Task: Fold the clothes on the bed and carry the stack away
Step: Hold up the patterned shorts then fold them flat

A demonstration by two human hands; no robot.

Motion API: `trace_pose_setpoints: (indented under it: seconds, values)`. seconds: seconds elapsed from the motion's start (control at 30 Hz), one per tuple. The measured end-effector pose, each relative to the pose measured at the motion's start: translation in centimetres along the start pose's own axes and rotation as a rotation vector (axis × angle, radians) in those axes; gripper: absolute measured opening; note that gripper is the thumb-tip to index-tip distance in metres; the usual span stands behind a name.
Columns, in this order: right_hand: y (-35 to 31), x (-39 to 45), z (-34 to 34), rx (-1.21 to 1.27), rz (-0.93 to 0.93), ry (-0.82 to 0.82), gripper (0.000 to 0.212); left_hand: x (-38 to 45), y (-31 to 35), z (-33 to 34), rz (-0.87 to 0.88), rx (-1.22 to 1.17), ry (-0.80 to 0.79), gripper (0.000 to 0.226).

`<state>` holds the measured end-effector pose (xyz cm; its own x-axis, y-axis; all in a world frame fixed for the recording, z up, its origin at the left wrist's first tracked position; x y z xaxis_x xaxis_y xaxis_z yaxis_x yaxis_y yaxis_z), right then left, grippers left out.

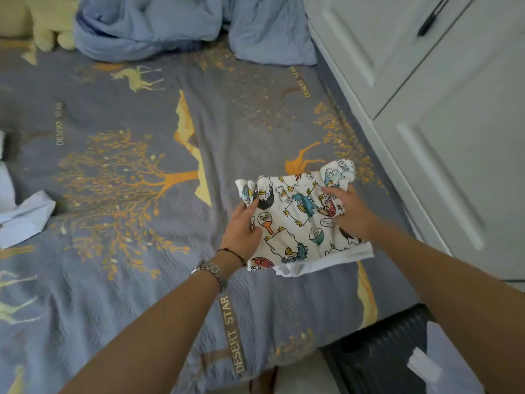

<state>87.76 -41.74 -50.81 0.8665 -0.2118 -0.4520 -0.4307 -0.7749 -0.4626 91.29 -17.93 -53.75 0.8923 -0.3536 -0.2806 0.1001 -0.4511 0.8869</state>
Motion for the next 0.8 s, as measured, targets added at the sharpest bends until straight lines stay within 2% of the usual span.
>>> trace_pose_setpoints:
  seconds: [0.27,0.5,0.6,0.8]
  values:
    - [7.9,3.3,0.0,0.035,-0.028,-0.036,0.075,2.8,-0.9,7.5,-0.081,0.031,-0.007,0.064]
    - [11.8,5.0,3.3,0.064,-0.070,-0.053,0.064,3.2,-3.8,8.7,-0.227,0.047,0.031,0.065]
    - [12.8,5.4,3.8,0.065,-0.081,-0.075,0.066,3.1,-4.6,8.7,-0.274,0.051,0.048,0.065]
    - [13.1,6.1,4.5,-0.114,-0.054,-0.179,0.072,3.6,-5.5,8.8,-0.335,0.176,-0.019,0.064]
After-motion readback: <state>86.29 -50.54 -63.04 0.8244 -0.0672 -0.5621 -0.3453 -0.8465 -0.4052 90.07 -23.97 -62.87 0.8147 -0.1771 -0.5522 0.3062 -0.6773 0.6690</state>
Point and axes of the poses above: each hand's wrist, its own x-axis towards the middle knuckle, its own z-axis out of the palm, y = z × x, the point moved 3 cm from there along x, towards the middle knuckle, and after that the axes turned 8 degrees about -x, right-handed, at the moved point
